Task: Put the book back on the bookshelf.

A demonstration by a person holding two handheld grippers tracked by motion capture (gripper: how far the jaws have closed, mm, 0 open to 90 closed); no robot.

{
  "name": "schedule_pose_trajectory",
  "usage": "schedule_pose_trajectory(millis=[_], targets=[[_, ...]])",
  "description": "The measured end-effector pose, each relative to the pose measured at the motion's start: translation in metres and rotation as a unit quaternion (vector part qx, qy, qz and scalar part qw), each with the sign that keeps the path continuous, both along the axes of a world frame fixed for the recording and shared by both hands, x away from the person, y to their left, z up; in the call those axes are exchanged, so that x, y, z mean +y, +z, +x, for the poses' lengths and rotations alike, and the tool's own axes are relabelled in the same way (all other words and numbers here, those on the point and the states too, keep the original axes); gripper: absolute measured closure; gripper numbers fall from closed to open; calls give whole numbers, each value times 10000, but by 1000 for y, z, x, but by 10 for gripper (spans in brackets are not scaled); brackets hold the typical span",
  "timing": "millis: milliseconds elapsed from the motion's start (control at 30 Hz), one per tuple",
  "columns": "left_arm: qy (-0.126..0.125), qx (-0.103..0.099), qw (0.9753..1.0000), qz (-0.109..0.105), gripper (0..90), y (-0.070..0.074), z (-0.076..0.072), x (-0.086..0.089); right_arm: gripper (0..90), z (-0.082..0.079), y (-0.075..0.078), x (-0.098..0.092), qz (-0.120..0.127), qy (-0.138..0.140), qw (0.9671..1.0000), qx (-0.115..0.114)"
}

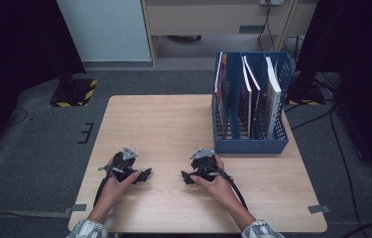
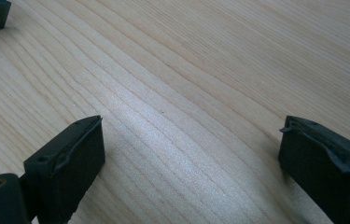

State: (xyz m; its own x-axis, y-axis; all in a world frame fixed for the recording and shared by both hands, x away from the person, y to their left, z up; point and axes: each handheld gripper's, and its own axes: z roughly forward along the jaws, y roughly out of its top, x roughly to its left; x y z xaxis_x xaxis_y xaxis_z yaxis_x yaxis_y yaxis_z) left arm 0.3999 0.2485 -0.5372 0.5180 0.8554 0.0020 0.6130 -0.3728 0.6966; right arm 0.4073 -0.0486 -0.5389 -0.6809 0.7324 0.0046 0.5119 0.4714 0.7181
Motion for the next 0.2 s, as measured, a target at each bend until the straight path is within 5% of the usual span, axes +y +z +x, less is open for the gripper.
schedule_pose_trajectory(millis=[200], targets=[[-1,0,10000,-1,0,0,0,0,73,0,0,0,-4,10,10000,7]])
